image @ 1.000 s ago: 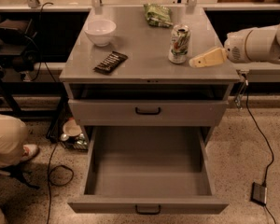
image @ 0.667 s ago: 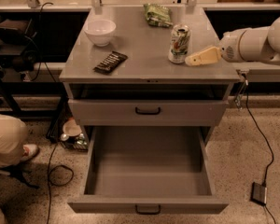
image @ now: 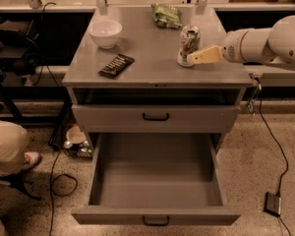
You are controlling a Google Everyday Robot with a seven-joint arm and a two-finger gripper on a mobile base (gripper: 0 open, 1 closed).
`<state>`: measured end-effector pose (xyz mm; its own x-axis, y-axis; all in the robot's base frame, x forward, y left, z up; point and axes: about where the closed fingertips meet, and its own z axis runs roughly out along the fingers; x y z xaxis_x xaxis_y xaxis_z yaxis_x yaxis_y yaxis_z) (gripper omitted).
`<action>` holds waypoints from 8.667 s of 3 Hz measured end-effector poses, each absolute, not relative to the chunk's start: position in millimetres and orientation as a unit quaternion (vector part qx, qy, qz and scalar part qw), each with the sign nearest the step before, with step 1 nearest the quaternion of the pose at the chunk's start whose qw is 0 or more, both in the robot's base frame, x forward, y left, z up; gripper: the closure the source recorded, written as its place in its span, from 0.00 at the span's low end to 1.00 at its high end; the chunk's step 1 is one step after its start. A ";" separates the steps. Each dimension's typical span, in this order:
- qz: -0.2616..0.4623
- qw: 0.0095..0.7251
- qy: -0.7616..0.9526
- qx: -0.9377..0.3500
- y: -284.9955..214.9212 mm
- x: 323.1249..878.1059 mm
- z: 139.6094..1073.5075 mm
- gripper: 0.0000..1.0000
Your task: Place 7up can into middle drawer
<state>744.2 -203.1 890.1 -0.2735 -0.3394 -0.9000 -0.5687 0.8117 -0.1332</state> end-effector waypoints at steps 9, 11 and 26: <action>0.065 0.464 0.805 -0.364 -283.9 660.2 937.1 1.00; 0.082 0.431 0.815 -0.379 -281.5 644.7 921.3 1.00; 0.264 0.130 0.896 -0.334 -50.8 558.1 409.8 1.00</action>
Offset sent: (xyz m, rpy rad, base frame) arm 0.0252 0.0292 -0.0134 0.1319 -0.0557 -0.0048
